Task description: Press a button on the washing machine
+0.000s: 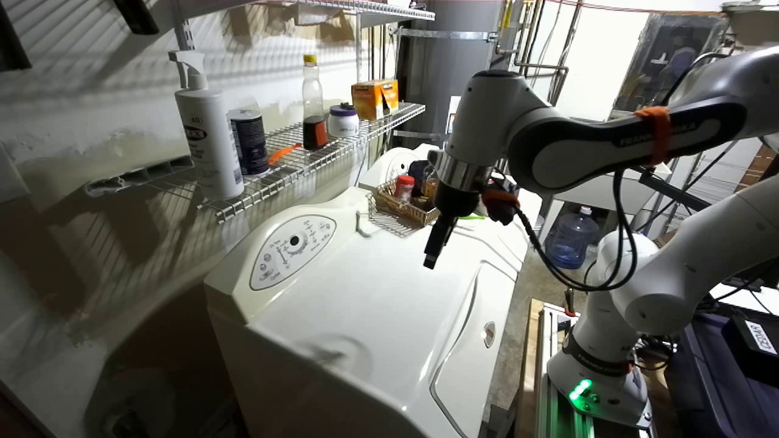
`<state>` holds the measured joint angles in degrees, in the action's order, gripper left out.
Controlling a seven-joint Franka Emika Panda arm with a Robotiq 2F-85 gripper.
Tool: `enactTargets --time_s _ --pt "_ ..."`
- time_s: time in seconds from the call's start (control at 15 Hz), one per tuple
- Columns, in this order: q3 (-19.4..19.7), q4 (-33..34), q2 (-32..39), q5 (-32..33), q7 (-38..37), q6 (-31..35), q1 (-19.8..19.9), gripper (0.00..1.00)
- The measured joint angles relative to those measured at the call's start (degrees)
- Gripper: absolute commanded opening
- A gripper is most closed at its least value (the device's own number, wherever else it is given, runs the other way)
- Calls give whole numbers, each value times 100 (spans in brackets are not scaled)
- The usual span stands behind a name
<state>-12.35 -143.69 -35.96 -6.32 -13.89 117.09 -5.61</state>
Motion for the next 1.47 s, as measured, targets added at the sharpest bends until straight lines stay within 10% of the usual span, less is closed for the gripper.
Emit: enactTargets --time_s 0.33,0.87,1.47 --pt "-21 395 1420 63 26 1793 5 59" --pt "20 2081 3644 1006 -624 2723 45 3" --pt "561 3201 4970 1713 -1181 3550 -346 1"
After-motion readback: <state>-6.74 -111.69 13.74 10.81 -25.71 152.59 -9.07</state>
